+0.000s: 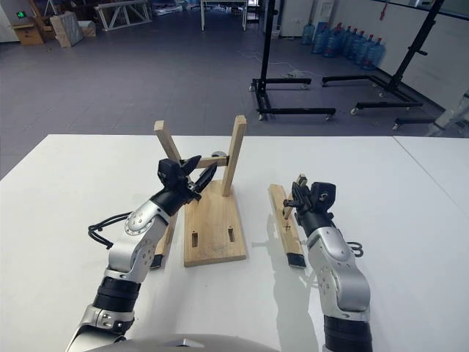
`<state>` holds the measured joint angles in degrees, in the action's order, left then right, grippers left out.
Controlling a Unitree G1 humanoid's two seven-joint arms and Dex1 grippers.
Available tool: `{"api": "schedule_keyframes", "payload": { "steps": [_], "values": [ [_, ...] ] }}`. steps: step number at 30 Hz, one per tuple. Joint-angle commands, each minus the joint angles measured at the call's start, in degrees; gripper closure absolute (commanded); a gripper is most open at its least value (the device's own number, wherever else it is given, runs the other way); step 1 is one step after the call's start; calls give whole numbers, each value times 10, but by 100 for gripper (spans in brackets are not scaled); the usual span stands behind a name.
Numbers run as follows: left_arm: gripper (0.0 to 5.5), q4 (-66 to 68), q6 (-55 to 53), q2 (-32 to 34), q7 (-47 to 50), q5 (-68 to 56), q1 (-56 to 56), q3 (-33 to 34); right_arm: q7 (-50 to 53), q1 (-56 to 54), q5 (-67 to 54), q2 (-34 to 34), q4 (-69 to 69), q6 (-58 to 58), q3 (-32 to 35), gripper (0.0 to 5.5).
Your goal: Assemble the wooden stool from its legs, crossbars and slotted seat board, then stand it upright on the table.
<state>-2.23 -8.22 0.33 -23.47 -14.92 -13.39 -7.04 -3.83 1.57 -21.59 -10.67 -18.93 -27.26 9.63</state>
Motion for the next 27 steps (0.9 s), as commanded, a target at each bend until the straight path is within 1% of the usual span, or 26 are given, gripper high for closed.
{"api": "schedule_keyframes", "payload": {
  "steps": [1, 4, 5, 7, 9, 21, 22, 27],
  "values": [
    [267, 8, 6, 0, 2, 7, 2, -4, -3, 23, 14, -1, 23, -26, -12, 512],
    [267, 8, 7, 1, 1, 8, 3, -4, -27, 43, 36, -11, 31, 13, -30, 512],
    [267, 9, 8, 2, 2, 10, 3, -4, -42, 55, 46, -15, 39, 43, -36, 512],
    [267, 11, 12, 3, 2, 15, 6, -7, -63, 79, 57, -16, 61, 90, -38, 512],
    [267, 12, 13, 3, 2, 16, 9, -9, -73, 90, 63, -18, 77, 110, -38, 512],
    [267, 23, 17, 0, 3, 18, 8, -6, -91, 81, 42, -19, 85, 112, -29, 512],
    [267, 24, 18, -1, 3, 17, 8, -6, -95, 80, 39, -21, 82, 109, -30, 483],
    [267, 30, 26, -1, 3, 18, 6, -2, -107, 63, 29, -22, 74, 104, -26, 400]
  ]
}}
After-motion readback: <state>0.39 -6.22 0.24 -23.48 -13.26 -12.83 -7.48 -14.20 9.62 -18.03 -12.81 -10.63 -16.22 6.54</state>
